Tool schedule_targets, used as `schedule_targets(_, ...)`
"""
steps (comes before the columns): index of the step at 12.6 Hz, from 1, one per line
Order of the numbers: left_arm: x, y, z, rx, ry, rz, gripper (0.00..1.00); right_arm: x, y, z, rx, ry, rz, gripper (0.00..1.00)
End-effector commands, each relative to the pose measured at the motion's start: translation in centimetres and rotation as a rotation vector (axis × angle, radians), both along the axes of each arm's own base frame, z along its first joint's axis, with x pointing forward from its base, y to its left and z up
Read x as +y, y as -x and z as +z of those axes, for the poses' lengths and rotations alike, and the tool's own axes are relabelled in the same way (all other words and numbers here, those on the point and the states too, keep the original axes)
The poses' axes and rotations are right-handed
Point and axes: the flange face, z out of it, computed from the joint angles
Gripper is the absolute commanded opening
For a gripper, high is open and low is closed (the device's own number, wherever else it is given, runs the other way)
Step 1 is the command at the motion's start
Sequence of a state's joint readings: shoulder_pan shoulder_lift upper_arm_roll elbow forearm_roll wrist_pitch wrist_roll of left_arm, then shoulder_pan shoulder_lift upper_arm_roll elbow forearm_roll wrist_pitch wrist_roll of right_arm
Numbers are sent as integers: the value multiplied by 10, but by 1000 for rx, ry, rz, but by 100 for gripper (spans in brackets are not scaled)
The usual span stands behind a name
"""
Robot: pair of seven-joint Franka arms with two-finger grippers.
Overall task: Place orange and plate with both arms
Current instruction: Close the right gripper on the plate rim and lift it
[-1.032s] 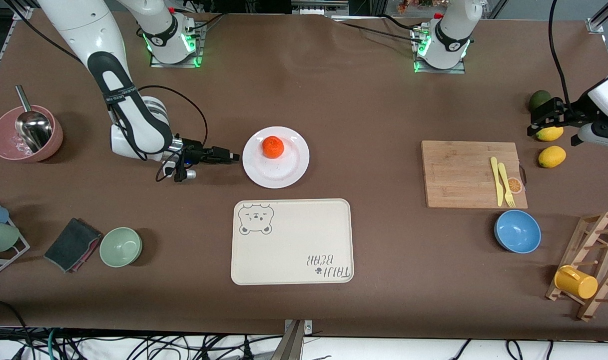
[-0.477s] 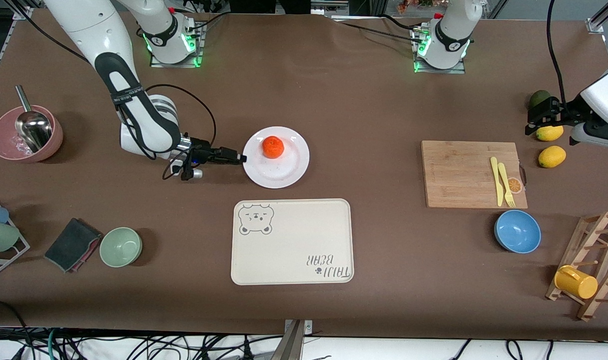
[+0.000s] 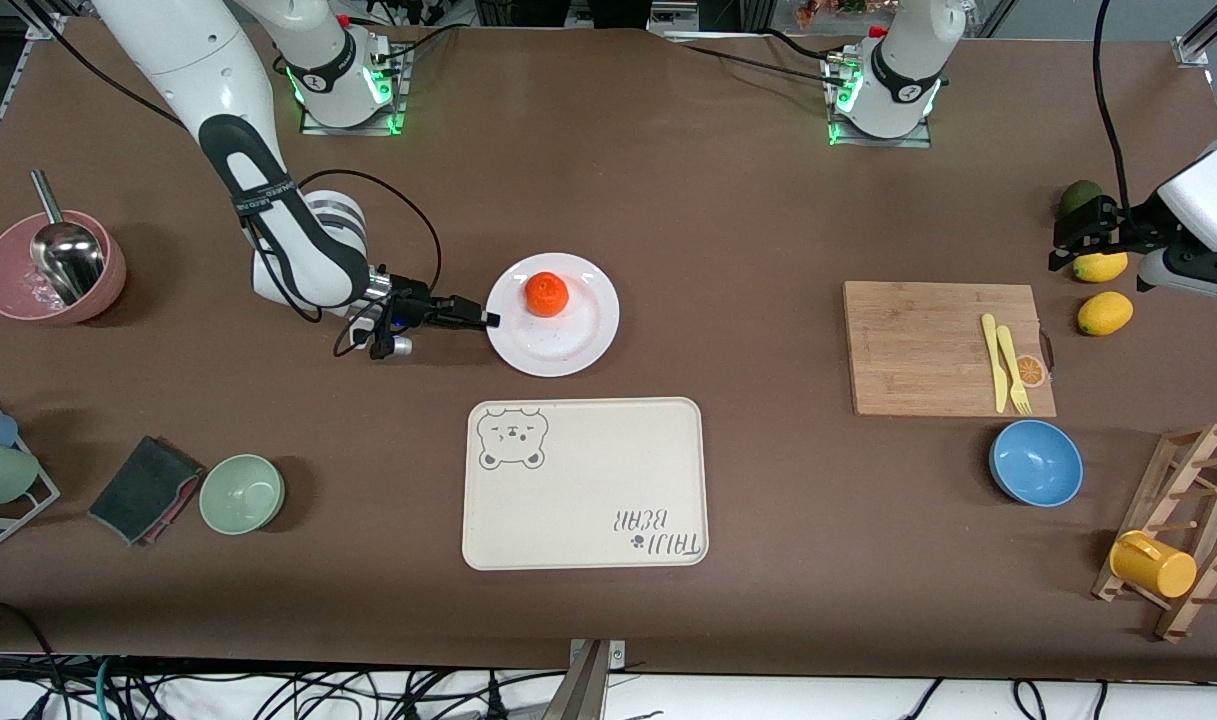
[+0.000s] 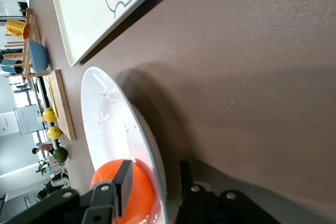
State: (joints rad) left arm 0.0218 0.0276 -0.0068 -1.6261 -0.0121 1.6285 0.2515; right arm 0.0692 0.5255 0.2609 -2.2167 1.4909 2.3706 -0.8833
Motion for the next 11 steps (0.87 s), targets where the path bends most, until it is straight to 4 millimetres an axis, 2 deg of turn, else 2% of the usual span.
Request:
schedule_targets(1,5,0,0,9,-22,-29,100,1,-1,2,-21,-4,-16,39)
schedule_targets(4,5,-2,-3,13,-21,-29,100,6,1,1,-22,5,-11,38)
schedule_targets(6,6,-2,-3,14,-21,-28,100,6,2,-1,-17,2,-23,33)
schedule_targets(9,5,-2,-4,15,-21,-29,100,7,3,-1,-16,1,-20,8)
schedule_targets(10,6,-2,-4,15,-21,-28,100,10,4,-1,-15,-1,-18,2)
schedule_targets(11,5,-2,-4,15,-21,-29,100,10,3,-1,-17,-2,-18,1)
